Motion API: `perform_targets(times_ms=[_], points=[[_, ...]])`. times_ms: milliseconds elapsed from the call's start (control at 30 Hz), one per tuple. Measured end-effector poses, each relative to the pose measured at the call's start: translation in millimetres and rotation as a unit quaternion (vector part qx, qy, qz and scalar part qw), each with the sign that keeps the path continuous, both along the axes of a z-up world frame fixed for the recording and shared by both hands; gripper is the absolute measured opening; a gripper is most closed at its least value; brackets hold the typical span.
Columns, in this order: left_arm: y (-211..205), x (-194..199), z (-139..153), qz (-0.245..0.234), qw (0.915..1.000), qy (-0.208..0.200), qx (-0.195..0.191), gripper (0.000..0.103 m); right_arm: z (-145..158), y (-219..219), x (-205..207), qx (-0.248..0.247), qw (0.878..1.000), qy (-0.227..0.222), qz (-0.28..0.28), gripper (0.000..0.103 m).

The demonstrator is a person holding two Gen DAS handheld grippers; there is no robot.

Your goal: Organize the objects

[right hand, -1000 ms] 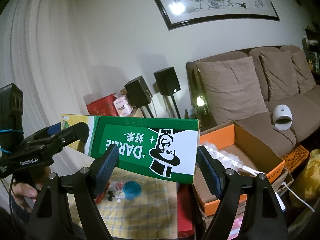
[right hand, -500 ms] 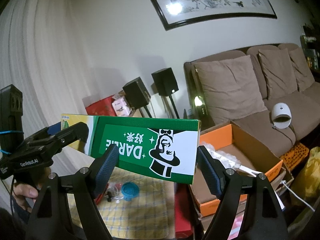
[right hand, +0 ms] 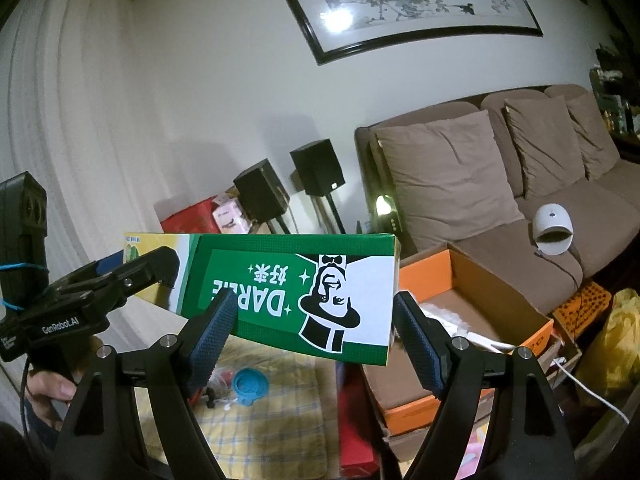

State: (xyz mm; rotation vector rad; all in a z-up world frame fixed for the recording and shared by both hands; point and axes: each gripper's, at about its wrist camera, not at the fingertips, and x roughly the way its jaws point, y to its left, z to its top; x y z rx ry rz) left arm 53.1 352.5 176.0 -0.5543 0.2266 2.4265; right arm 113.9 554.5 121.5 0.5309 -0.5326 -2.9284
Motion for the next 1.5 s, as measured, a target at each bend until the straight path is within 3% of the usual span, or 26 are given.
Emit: perform_targets(times_ms=[1500], points=[[41,-10,-6,-0.033,0.9993,-0.001,-0.017,0.103,-4,26,-5,-0.02,0.999,-0.01,-0.035,0.082]])
